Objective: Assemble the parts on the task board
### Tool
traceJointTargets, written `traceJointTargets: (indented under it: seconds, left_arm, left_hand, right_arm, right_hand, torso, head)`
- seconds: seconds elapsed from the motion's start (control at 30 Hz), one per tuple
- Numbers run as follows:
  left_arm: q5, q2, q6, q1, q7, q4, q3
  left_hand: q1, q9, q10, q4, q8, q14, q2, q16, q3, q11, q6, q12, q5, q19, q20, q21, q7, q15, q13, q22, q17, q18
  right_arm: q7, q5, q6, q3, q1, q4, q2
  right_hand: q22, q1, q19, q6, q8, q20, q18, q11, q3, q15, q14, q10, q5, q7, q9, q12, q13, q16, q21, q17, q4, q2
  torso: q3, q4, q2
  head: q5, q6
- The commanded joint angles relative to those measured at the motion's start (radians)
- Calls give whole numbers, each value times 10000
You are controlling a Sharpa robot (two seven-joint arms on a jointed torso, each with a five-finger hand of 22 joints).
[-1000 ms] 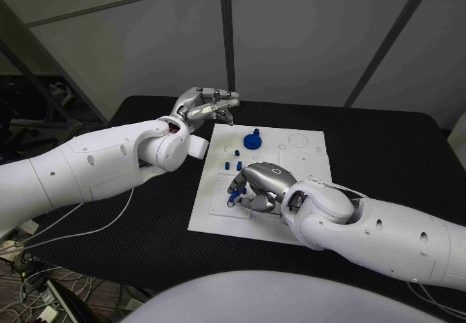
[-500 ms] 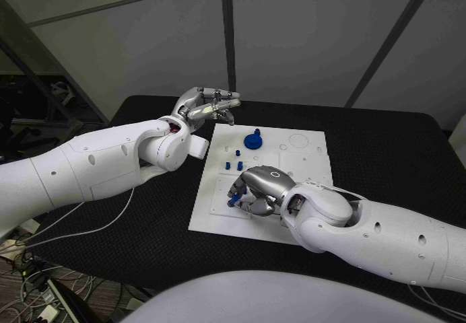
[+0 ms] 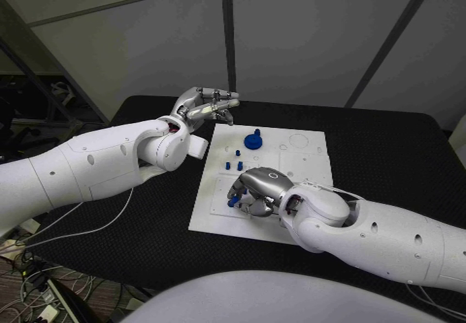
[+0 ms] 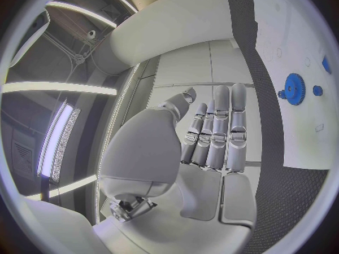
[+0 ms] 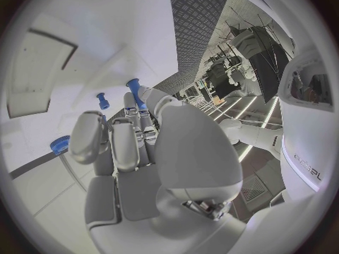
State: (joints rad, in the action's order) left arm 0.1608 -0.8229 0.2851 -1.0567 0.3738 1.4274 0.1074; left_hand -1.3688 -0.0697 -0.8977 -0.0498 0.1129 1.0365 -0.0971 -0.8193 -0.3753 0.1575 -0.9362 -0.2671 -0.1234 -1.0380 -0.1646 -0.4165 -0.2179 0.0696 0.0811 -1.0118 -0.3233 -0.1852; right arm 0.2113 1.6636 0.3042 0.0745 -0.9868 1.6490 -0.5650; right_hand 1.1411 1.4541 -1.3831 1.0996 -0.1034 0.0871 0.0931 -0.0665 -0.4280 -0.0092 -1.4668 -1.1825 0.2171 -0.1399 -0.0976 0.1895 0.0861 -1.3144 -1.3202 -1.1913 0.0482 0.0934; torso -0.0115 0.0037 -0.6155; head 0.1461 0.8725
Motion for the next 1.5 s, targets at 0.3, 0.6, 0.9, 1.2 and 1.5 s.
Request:
traceJointTargets:
  seconds: [0.3,0.6,0.9,1.2,1.5]
  left_arm:
    - [-9,-10,-118,-16,34,28,7]
    - [-9,-10,-148,-17,12,25,7]
    - [-9,-7,-191,-17,-30,19,7]
    - [-9,-19,-220,-14,-68,-20,5]
    - [-9,-57,-216,55,-53,-51,-7]
  left_hand:
    - [-37,-11,89,-39,63,-35,24,61,15,-14,60,-62,-50,-73,-11,-45,-3,27,-10,-16,15,34]
    - [-42,-12,101,-45,73,-39,30,65,23,-10,68,-77,-47,-71,-11,-45,-9,30,-14,-19,22,37]
    - [-39,-11,110,-45,75,-41,30,67,29,-7,74,-80,-46,-69,-12,-43,-11,32,-16,-19,25,38]
    - [-32,-9,127,-44,74,-46,25,70,39,-3,88,-81,-43,-65,-14,-41,-16,36,-19,-19,29,40]
    - [-24,-7,146,-43,73,-51,19,73,54,1,104,-83,-39,-60,-17,-37,-17,42,-23,-18,33,43]
  right_arm:
    - [422,390,-272,23,-3,-125,158]
    - [347,407,261,45,-2,-120,163]
    - [67,308,1095,49,10,26,4]
    - [-370,-422,2412,31,42,866,-980]
    - [790,-3441,1751,-567,-14,1774,-2888]
  right_hand:
    - [-213,-383,140,-474,299,125,-36,-229,38,124,-358,505,2,-186,107,-461,-111,-67,99,-19,93,164]
    - [-1151,-670,674,-1722,401,348,153,-480,521,343,-110,2038,-33,22,302,-704,-175,207,718,424,180,535]
    - [-1711,-604,944,-1963,374,439,256,-561,876,408,113,2579,157,60,278,-364,-118,403,1110,787,141,547]
    - [-1542,-596,750,-1437,144,329,221,-372,1014,256,22,1805,715,-242,172,656,73,252,1005,709,280,401]
    - [609,-1378,-402,-166,-589,-251,-198,453,1851,-411,-460,-1382,1330,348,-159,4786,3326,-585,-390,-475,739,653]
  torso:
    - [7,1,-2]
    - [2,-4,8]
    - [-4,-7,9]
    - [-6,-42,43]
    - [13,-156,132]
  head:
    - [0,1]
    - [0,1]
    - [-40,1]
    - [-160,1]
    - [-1006,1]
